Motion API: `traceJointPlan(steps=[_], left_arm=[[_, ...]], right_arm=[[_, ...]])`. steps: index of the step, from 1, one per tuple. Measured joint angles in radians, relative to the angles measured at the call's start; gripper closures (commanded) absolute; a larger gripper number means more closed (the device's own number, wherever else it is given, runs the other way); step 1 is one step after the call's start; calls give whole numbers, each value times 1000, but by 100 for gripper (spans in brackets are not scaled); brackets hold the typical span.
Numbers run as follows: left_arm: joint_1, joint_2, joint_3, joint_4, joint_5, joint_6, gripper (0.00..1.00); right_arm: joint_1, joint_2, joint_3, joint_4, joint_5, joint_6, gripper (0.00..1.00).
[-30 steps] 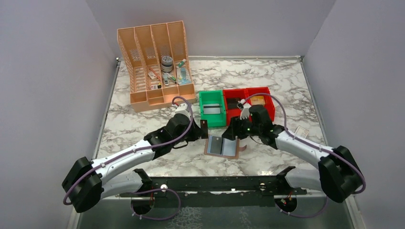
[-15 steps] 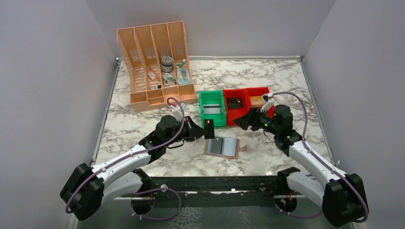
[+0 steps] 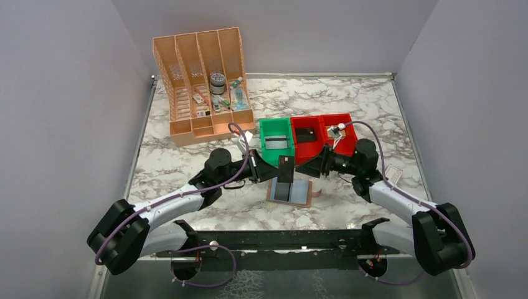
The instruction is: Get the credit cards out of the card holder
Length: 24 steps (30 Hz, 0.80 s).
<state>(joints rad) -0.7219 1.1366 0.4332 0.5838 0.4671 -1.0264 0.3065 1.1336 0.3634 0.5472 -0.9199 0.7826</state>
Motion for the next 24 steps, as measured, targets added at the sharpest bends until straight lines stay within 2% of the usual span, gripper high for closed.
traceJointPlan(steps=[18, 20, 24], left_arm=[[-15, 51, 38, 90, 90, 7, 100], [-17, 53, 38, 90, 90, 7, 100], [-20, 53, 37, 106, 90, 2, 100]], right_arm=[[0, 108, 8, 230, -163, 214, 71], [0, 118, 8, 261, -176, 238, 77], [0, 120, 8, 324, -211, 286, 82]])
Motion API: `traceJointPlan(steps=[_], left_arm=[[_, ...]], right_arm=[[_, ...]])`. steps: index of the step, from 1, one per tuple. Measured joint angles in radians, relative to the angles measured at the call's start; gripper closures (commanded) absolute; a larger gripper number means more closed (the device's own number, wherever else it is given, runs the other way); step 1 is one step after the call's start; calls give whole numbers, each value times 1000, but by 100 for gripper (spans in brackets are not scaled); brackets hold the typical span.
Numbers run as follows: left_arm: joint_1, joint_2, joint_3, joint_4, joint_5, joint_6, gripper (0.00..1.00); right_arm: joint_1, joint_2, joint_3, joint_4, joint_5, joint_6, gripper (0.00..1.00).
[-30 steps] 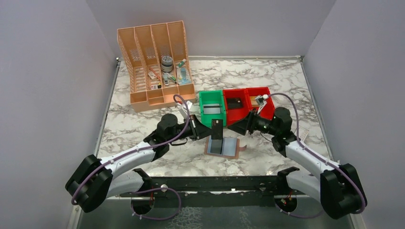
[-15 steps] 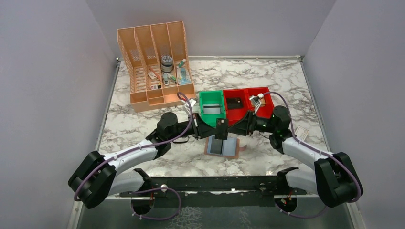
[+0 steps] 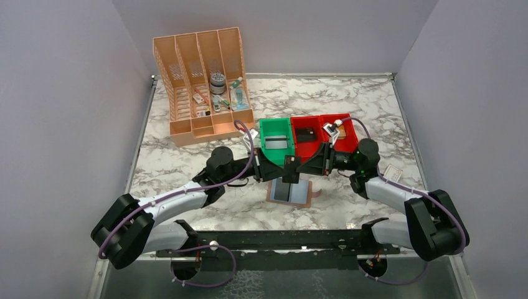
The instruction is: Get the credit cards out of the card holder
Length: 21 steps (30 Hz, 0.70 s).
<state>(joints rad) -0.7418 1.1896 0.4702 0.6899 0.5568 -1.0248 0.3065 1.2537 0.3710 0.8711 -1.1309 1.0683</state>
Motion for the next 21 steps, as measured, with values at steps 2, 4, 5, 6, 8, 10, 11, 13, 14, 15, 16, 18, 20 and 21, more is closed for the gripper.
traceJointPlan(steps=[2, 4, 5, 6, 8, 10, 11, 13, 14, 15, 16, 18, 20, 21], left_arm=[[-2, 0, -3, 14, -2, -7, 100], [-8, 0, -5, 28, -4, -14, 100], [-12, 0, -6, 34, -4, -16, 100], [-14, 0, -7, 39, -4, -17, 100], [-19, 0, -7, 48, -4, -19, 100], [-20, 1, -7, 57, -4, -21, 100], [-22, 2, -7, 63, -4, -21, 100], [-25, 5, -7, 69, -4, -24, 100], [-26, 7, -7, 72, -4, -26, 100], [-26, 9, -7, 76, -4, -27, 100], [-26, 11, -7, 79, -5, -29, 100], [-26, 12, -10, 83, -5, -33, 100], [-27, 13, -14, 88, -7, -39, 100], [-29, 13, -16, 90, -8, -40, 100]], right_arm=[[0, -2, 0, 34, -16, 24, 83], [0, -6, -3, 61, -28, 44, 83], [0, -8, -4, 68, -31, 53, 83], [0, -9, -5, 74, -34, 58, 83], [0, -11, -5, 83, -36, 69, 85], [0, -11, -6, 95, -37, 78, 87], [0, -11, -6, 101, -37, 82, 88], [0, -11, -14, 123, -38, 95, 93], [0, -11, -18, 132, -38, 102, 96], [0, -11, -24, 143, -38, 110, 99], [0, -11, -28, 151, -38, 115, 99], [0, -11, -34, 164, -38, 125, 99], [0, -11, -37, 171, -38, 127, 99], [0, -11, -38, 172, -38, 127, 99]])
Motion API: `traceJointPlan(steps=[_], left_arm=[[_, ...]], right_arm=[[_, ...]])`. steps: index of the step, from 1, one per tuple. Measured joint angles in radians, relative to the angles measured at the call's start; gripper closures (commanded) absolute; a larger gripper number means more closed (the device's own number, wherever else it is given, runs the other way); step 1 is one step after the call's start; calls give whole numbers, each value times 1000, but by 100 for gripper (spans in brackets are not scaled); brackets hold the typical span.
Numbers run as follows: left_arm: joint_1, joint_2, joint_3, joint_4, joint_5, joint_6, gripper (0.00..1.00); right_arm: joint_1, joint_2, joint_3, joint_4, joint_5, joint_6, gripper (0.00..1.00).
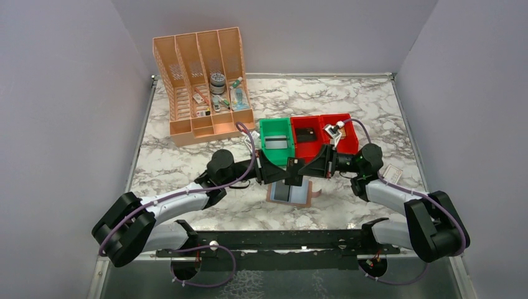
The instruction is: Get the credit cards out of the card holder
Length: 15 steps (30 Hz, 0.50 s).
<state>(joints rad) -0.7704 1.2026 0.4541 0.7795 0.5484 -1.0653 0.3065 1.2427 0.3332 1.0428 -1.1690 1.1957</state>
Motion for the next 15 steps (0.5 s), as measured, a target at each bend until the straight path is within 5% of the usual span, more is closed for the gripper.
traceJointPlan(steps=[4, 6, 12, 15], left_arm=[[-2, 0, -5, 8, -8, -4, 94], [-3, 0, -6, 10, -14, -5, 77], [-3, 0, -16, 5, -45, 0, 2], [-3, -11, -43, -18, -92, -4, 1]], right_arm=[[0, 0, 0, -1, 0, -4, 99], [0, -3, 0, -5, 1, -12, 99], [0, -69, 14, -156, 32, -132, 99], [-3, -130, 69, -353, 103, -268, 99]])
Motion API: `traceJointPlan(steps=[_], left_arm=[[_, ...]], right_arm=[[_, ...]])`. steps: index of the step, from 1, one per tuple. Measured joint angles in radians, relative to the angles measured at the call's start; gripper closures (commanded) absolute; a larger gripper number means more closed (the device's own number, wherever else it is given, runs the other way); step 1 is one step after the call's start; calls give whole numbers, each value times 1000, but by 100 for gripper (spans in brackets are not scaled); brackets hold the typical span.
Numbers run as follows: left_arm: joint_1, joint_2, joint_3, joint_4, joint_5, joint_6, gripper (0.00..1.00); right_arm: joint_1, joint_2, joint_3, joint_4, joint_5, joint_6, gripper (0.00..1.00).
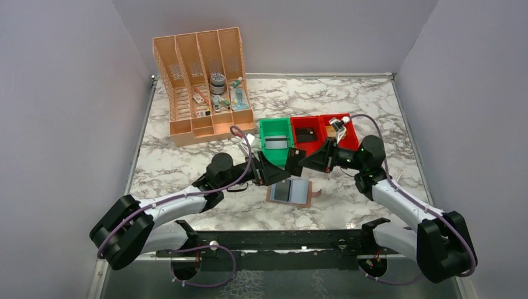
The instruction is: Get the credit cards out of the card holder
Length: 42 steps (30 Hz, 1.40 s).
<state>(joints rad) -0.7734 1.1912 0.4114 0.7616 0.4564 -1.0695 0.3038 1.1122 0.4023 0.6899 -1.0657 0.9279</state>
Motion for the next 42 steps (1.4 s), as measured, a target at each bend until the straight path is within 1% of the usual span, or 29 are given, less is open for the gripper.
traceJointPlan(steps=[5, 9, 13, 18, 25, 30, 32, 36, 39, 42], left_arm=[[0, -63, -26, -120, -87, 13, 1], [0, -108, -27, -236, -169, 30, 1], [2, -106, -14, -378, -232, 60, 1], [2, -79, 55, -549, -284, 122, 1], [2, -86, 86, -650, -335, 177, 1], [2, -95, 92, -711, -352, 202, 1], [2, -106, 92, -728, -355, 206, 1], [2, -136, 92, -746, -363, 210, 1], [2, -161, 92, -752, -372, 209, 1], [2, -187, 91, -755, -378, 209, 1]], right_arm=[[-18, -86, 66, -248, 171, -181, 99], [-18, -106, 123, -450, 383, -293, 99], [-18, -106, 153, -572, 554, -385, 99], [-18, -80, 185, -650, 731, -483, 99], [0, 33, 222, -623, 914, -627, 99], [85, 125, 239, -553, 1052, -810, 99], [129, 145, 239, -507, 1077, -901, 99], [191, 186, 239, -415, 1078, -1096, 99], [194, 213, 246, -394, 1079, -1210, 99], [193, 245, 257, -389, 1083, -1279, 99]])
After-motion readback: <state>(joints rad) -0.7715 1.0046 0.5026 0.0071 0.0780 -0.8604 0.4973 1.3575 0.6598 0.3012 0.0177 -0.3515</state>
